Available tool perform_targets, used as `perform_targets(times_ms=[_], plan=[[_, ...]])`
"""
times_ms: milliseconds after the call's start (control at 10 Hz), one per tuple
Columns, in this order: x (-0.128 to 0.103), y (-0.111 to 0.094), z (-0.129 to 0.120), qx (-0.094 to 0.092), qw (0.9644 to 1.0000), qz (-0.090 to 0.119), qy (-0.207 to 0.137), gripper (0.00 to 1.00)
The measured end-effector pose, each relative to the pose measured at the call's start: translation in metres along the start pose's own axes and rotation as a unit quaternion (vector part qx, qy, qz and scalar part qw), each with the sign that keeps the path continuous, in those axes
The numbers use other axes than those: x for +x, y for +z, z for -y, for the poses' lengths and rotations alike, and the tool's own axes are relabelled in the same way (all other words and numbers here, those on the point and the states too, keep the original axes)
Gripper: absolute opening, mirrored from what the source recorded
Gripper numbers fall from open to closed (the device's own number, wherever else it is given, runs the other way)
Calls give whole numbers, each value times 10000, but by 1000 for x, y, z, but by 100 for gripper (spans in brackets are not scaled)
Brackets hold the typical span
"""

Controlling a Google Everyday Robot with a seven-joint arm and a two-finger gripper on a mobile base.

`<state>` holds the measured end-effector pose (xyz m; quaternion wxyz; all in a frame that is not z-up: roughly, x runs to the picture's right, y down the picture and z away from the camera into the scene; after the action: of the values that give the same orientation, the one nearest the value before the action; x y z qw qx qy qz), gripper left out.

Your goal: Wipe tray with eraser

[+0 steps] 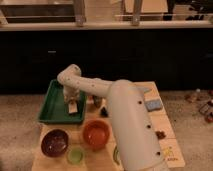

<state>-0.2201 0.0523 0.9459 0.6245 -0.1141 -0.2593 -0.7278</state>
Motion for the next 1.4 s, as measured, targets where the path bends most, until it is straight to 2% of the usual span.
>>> perform_targets(times_ms=[300, 600, 900, 1100, 1200, 1400], plan=[[27, 0, 6, -120, 9998, -159, 42, 4], [33, 3, 40, 8, 9996, -194, -194, 4], [9, 3, 61, 332, 9978, -60, -564, 4], [-7, 1, 65, 483, 9960, 2, -746, 4], [-15, -1, 65, 540, 9952, 4, -817, 4], [-18, -3, 51, 534, 9952, -49, -814, 4]])
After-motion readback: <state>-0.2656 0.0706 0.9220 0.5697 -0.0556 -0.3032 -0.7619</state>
